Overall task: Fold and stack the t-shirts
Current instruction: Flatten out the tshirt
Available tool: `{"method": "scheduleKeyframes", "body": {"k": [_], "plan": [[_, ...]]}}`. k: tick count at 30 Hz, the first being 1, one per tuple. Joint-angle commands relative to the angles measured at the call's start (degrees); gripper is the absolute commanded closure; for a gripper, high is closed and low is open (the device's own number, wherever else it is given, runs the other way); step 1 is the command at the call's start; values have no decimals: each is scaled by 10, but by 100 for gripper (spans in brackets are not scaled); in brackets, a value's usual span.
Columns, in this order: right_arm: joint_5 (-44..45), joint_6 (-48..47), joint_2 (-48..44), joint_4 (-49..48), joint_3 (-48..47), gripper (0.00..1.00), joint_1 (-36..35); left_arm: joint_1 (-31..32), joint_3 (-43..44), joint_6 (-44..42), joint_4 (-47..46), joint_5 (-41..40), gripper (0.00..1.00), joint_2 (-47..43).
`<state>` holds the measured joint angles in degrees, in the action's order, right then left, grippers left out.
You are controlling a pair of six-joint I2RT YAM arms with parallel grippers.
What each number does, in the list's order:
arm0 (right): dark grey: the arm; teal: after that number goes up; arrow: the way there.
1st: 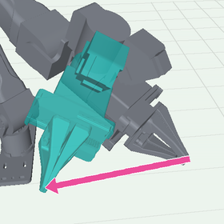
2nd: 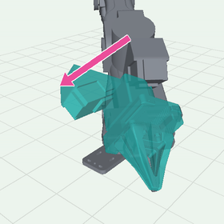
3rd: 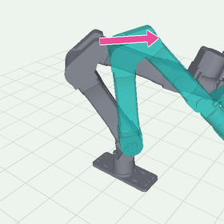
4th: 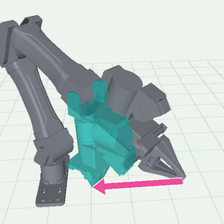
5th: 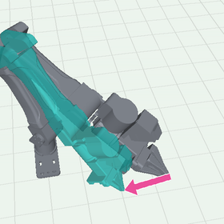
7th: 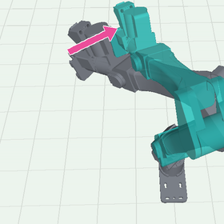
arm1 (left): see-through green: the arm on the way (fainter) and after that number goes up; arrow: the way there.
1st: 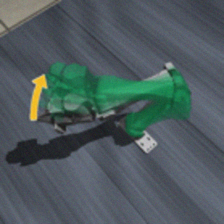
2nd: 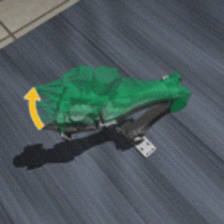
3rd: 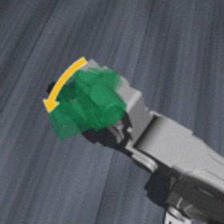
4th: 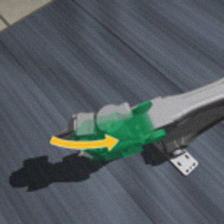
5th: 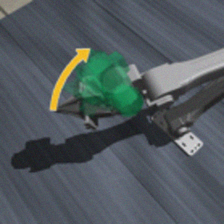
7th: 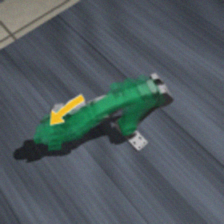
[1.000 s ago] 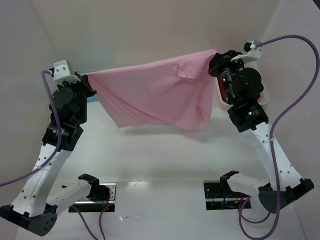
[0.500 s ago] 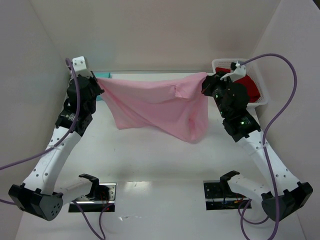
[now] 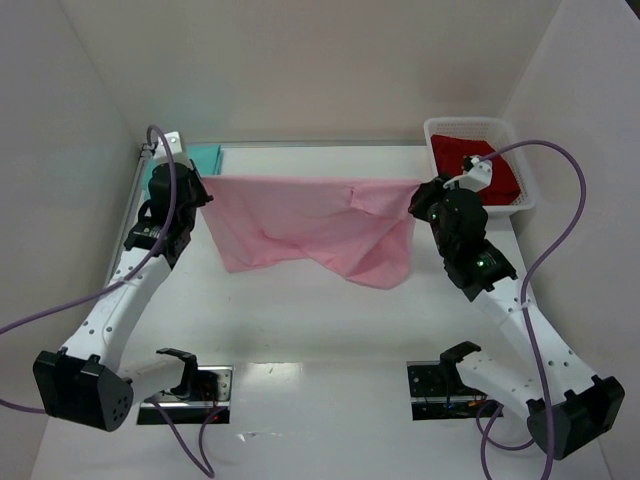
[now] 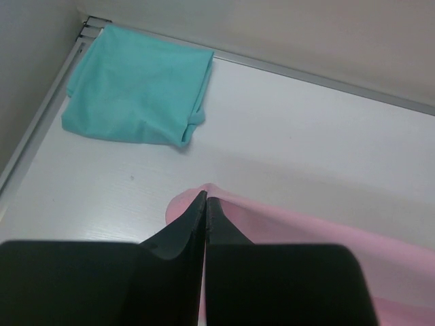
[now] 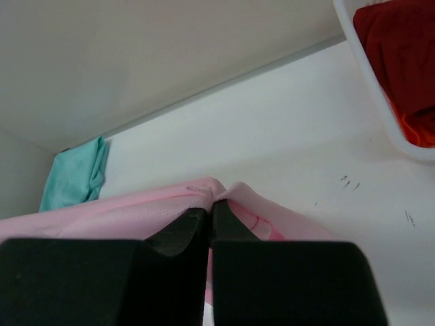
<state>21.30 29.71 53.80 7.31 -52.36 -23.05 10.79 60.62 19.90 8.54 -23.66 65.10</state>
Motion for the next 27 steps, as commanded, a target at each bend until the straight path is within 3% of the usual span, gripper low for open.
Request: {"method": "scheduleKeyframes", "body": {"k": [1,13,20,27], "plan": [[42,-1,-21,-27,-16,99,19,-14,-6,11,-41,9,100,-28],[-2,-12,60,-64,-45,99,19,-14,-141,52,-100,261,100,-116],[-22,-6,79,-70,-45,99,37,52,-189,101,-70,226,100,-175],[-36,-6,111,-76,-45,99,50,137,-214,135,-43,216,100,-126]]}}
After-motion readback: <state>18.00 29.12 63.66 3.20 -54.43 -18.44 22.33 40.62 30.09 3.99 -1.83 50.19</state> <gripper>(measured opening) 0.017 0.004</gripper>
